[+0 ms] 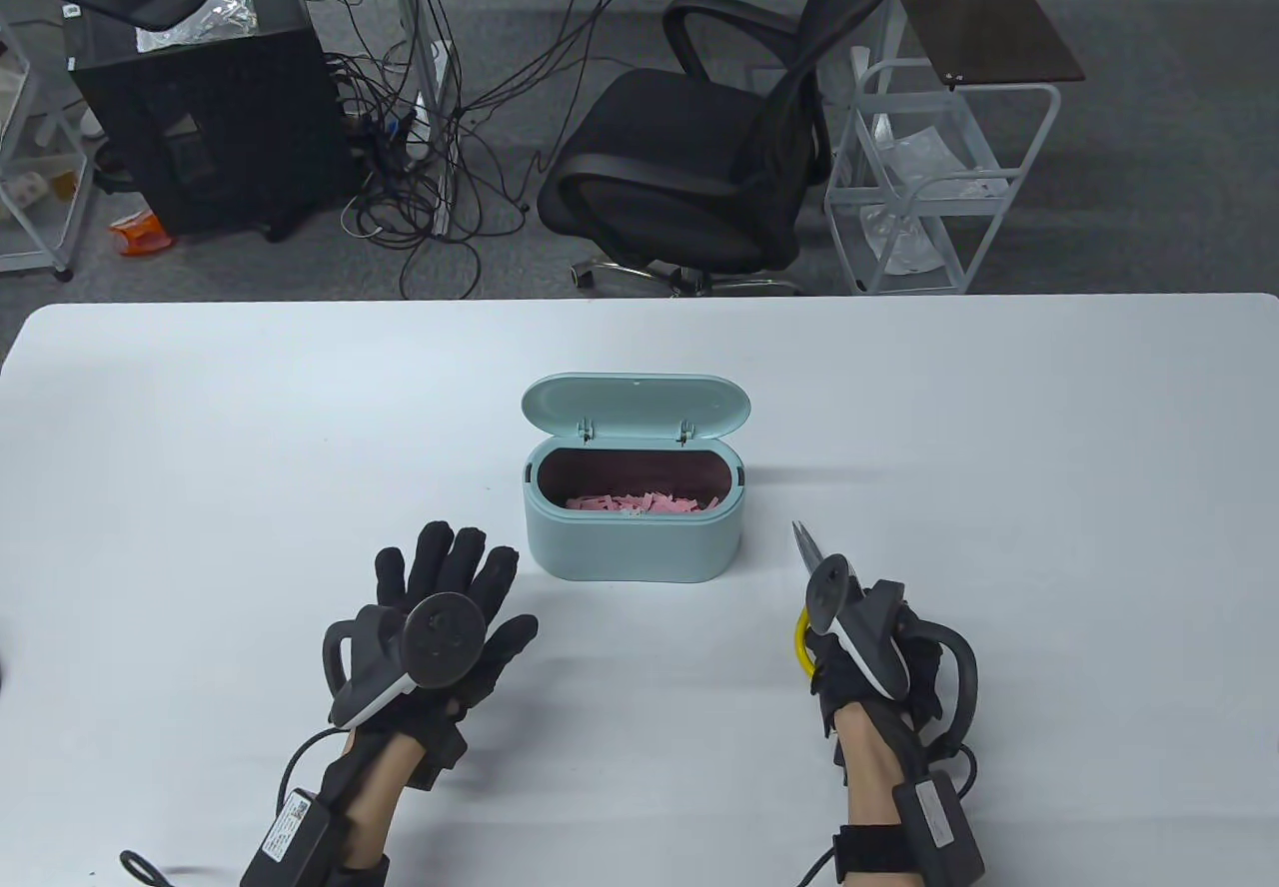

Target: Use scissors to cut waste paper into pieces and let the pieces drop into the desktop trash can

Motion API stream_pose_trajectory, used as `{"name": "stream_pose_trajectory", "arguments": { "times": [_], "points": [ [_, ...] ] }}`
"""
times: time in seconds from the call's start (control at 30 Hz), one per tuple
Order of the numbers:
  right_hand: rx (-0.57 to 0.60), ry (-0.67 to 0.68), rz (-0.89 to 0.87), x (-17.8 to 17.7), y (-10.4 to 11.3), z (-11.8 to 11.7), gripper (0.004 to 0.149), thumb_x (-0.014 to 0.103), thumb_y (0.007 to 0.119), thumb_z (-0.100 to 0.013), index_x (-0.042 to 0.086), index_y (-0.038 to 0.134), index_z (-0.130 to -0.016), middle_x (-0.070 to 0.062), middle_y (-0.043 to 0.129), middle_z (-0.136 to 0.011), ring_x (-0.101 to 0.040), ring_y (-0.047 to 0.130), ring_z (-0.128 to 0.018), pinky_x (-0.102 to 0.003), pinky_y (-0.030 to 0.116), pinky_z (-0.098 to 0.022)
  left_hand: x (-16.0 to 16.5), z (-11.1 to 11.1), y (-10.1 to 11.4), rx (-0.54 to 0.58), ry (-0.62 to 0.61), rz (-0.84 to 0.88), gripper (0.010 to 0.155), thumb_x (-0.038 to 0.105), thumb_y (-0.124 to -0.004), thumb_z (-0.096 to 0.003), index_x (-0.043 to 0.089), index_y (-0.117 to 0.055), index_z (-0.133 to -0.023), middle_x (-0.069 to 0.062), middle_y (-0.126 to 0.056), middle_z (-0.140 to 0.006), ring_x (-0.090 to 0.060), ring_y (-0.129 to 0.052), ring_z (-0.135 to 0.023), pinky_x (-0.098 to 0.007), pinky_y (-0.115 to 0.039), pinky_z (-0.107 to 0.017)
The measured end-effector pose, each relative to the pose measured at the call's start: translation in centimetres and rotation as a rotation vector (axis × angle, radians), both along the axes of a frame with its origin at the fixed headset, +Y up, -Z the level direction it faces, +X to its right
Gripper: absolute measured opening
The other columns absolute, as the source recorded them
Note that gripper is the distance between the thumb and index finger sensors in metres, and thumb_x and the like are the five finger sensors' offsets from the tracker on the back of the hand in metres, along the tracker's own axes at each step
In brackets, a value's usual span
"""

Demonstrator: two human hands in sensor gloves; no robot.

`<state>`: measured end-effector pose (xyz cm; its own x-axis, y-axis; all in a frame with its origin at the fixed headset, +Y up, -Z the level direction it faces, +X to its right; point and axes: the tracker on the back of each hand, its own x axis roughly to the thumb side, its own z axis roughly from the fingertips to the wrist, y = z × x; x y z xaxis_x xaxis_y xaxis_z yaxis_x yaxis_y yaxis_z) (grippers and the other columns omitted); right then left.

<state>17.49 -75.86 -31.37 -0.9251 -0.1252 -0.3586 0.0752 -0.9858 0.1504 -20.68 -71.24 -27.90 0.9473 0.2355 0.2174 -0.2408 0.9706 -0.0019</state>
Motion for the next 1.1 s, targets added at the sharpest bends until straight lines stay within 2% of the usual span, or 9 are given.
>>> {"name": "stream_pose_trajectory", "arguments": {
  "times": [0.27, 0.37, 0.47, 0.7, 1.1],
  "points": [
    [-0.026, -0.002, -0.006, -0.4, -0.6, -0.1, 0.071, 0.056, 0.082, -0.036, 0.011, 0.071, -0.09, 0.003, 0.099, -0.065, -0.014, 0.107, -0.032, -0.047, 0.083, -0.053, 0.1, 0.0, -0.1, -0.01, -0.004, -0.006, 0.077, 0.066, -0.064, -0.0468, 0.028, -0.057, -0.113, -0.008, -0.05, -0.124, -0.042, -0.033, -0.115, -0.07, -0.026, -0.075],
    [-0.032, -0.023, 0.025, -0.4, -0.8, 0.0, 0.071, 0.057, 0.084, -0.034, 0.013, 0.075, -0.089, 0.001, 0.1, -0.066, -0.012, 0.112, -0.035, -0.04, 0.088, -0.049, 0.1, 0.0, -0.1, -0.014, -0.004, -0.006, 0.077, 0.066, -0.064, -0.0469, 0.028, -0.057, -0.113, -0.008, -0.05, -0.124, -0.042, -0.032, -0.115, -0.07, -0.026, -0.075],
    [-0.027, -0.039, 0.041, -0.6, -0.9, 0.1, 0.071, 0.058, 0.086, -0.032, 0.015, 0.077, -0.088, 0.001, 0.101, -0.066, -0.012, 0.113, -0.034, -0.038, 0.09, -0.046, 0.1, 0.0, -0.1, -0.015, 0.0, -0.008, 0.076, 0.066, -0.064, -0.0468, 0.028, -0.057, -0.113, -0.008, -0.05, -0.124, -0.042, -0.033, -0.115, -0.07, -0.026, -0.075],
    [-0.088, -0.05, 0.124, -1.2, -0.8, 0.2, 0.071, 0.059, 0.086, -0.032, 0.018, 0.076, -0.088, 0.005, 0.102, -0.066, -0.012, 0.112, -0.038, -0.039, 0.089, -0.046, 0.2, 0.0, -0.2, -0.026, -0.004, -0.009, 0.077, 0.066, -0.064, -0.0468, 0.028, -0.057, -0.113, -0.008, -0.05, -0.124, -0.042, -0.034, -0.115, -0.07, -0.026, -0.075],
    [-0.096, -0.039, 0.081, -0.7, -0.6, 0.3, 0.07, 0.06, 0.084, -0.032, 0.018, 0.077, -0.088, 0.004, 0.101, -0.065, -0.015, 0.109, -0.036, -0.041, 0.087, -0.048, 0.2, 0.1, -0.3, -0.023, -0.003, -0.008, 0.077, 0.066, -0.064, -0.0468, 0.028, -0.056, -0.113, -0.008, -0.05, -0.124, -0.042, -0.033, -0.115, -0.07, -0.026, -0.075]
  ]
}}
